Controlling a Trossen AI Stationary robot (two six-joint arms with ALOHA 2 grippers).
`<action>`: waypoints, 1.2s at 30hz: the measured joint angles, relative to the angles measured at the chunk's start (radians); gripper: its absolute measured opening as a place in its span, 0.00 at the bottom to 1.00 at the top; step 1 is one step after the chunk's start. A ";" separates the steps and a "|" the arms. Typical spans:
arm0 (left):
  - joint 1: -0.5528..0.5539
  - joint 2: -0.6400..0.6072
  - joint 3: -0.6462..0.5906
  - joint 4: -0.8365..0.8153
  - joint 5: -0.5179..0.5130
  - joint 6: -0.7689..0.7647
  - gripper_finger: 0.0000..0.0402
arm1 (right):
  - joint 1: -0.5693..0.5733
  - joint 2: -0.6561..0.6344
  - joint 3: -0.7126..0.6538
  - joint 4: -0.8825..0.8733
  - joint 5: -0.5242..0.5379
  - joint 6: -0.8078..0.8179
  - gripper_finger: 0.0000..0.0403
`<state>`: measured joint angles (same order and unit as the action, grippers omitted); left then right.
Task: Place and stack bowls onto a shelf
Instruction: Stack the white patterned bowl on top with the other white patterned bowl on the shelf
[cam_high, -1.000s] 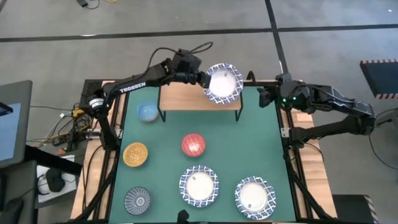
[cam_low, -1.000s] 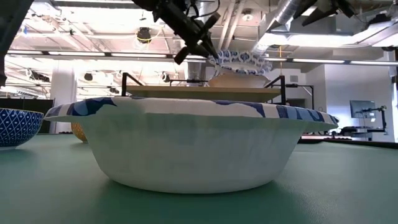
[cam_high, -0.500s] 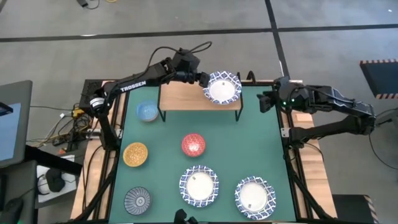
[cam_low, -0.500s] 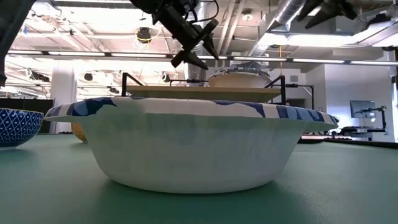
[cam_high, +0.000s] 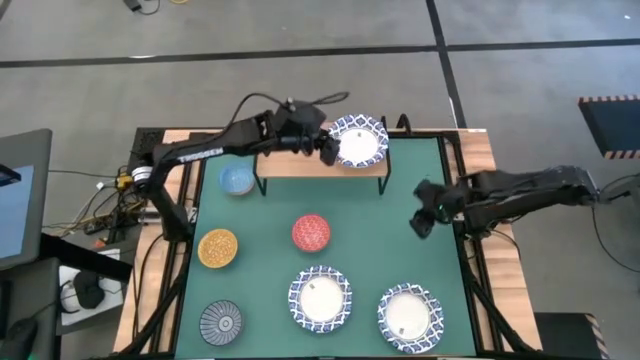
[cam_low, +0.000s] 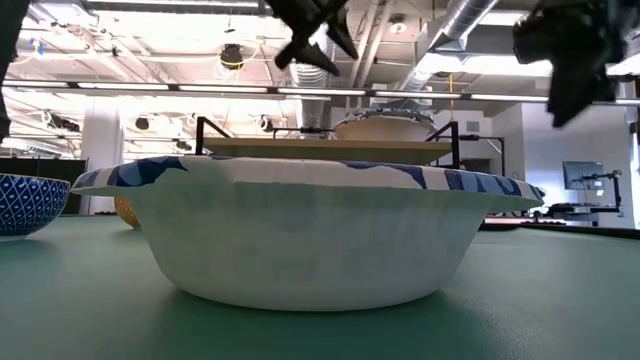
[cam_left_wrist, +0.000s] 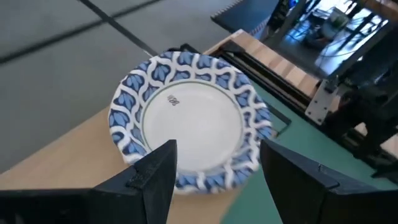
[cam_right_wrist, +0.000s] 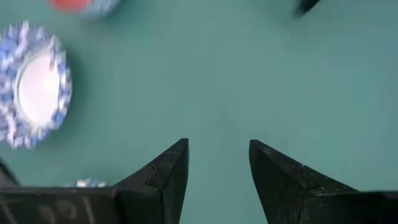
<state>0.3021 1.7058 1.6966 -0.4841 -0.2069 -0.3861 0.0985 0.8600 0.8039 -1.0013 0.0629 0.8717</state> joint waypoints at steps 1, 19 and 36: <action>-0.028 -0.009 0.000 -0.014 -0.042 0.007 0.53 | 0.024 0.000 -0.032 0.037 -0.017 0.013 0.49; -0.416 -0.025 0.000 -0.450 -0.397 -0.069 0.53 | 0.573 0.292 -0.169 0.414 -0.111 0.353 0.49; -0.625 -0.232 -0.393 -0.094 -0.375 -0.186 0.53 | 0.742 0.612 -0.114 0.513 -0.086 0.635 0.33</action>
<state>-0.3227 1.4738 1.3039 -0.5779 -0.5823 -0.5723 0.8408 1.4725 0.6896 -0.4883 -0.0235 1.5066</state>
